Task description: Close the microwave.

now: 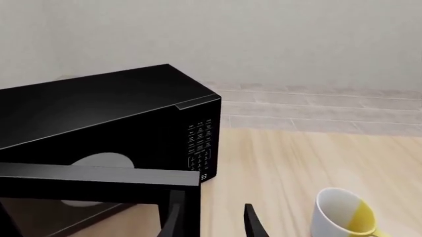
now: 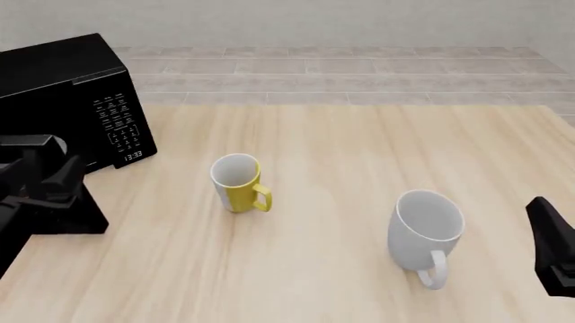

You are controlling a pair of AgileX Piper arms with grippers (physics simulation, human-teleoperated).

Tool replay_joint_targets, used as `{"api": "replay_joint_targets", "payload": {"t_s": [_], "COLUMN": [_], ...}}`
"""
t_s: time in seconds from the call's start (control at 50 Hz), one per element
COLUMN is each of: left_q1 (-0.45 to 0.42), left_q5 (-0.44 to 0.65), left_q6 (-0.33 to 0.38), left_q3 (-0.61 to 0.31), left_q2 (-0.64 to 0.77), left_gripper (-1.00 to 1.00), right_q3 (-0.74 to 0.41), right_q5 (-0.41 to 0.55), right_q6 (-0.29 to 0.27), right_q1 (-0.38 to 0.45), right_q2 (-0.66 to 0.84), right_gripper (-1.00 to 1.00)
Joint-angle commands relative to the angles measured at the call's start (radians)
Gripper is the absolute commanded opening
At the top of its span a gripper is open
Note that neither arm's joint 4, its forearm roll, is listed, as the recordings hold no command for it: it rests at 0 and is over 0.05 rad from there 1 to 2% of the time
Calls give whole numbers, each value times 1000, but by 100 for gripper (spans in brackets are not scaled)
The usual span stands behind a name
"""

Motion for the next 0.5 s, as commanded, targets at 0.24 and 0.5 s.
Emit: {"api": "replay_joint_targets", "payload": {"t_s": [0.24,0.5], "left_q1": [8,18], "left_q5": [-47,-39], "left_q6": [-8,-6], "left_q3": [-4,-14], "left_q2": [176,180], "left_gripper": [100,100], "right_q3": [0,0], "right_q5": [5,5], "right_q6": [4,4], "right_q1": [0,7], "right_q2": [4,1], "right_gripper": [100,100]}}
